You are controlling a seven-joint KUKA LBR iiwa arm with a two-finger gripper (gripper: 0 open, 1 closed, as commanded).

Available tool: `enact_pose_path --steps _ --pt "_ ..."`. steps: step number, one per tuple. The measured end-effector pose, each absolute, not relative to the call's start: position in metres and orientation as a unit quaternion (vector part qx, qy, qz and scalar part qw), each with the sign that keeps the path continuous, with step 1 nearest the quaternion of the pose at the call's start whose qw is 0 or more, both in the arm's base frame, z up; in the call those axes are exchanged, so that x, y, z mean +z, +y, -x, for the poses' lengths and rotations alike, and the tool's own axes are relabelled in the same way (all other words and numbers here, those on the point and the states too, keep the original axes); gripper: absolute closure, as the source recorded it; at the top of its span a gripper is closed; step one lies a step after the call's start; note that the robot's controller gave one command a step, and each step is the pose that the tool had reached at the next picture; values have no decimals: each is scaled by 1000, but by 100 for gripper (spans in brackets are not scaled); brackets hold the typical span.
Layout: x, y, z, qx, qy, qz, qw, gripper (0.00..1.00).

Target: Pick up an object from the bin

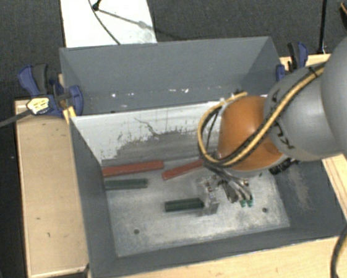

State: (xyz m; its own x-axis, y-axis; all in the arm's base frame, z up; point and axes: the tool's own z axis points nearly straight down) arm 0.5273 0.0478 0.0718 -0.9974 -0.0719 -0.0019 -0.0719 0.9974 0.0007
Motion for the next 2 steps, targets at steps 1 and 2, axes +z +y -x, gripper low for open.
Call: enact_pose_path --steps 1,2 --pt "228 17 -502 -1 981 196 4 100" --pt "267 4 -525 0 993 118 4 100"
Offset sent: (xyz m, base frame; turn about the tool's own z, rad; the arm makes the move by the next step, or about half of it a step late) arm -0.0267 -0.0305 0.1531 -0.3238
